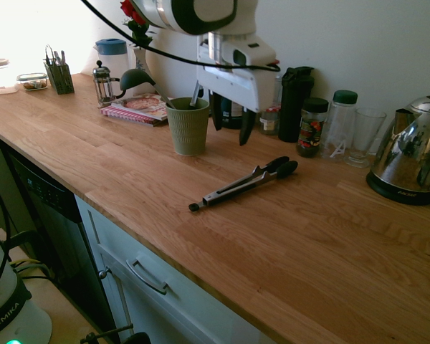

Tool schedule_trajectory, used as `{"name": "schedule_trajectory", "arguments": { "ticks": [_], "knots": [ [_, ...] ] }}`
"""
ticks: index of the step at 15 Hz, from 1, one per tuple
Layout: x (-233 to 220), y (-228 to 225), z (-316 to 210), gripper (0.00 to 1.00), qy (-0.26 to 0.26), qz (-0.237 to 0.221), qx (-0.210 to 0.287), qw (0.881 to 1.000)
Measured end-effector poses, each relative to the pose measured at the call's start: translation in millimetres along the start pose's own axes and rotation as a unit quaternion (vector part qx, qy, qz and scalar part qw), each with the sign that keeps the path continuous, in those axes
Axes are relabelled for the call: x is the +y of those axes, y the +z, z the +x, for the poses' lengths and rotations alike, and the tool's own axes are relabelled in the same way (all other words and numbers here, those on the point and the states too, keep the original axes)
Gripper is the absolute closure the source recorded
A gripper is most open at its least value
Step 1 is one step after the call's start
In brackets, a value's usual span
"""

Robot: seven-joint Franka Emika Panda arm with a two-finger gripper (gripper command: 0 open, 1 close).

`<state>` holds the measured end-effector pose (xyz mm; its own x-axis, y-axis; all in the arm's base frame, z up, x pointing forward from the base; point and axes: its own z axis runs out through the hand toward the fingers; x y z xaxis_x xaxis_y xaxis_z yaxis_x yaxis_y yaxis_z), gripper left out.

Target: Put the tongs back in the holder

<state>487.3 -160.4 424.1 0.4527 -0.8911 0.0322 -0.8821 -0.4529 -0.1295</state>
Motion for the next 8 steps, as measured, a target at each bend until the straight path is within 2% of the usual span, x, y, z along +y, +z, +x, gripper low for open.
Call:
{"name": "schedule_trajectory", "arguments": {
  "ticks": [8],
  "knots": [
    [-22, 62, 26, 0.0, 0.003, -0.02, -0.015, 1.0]
  ]
}}
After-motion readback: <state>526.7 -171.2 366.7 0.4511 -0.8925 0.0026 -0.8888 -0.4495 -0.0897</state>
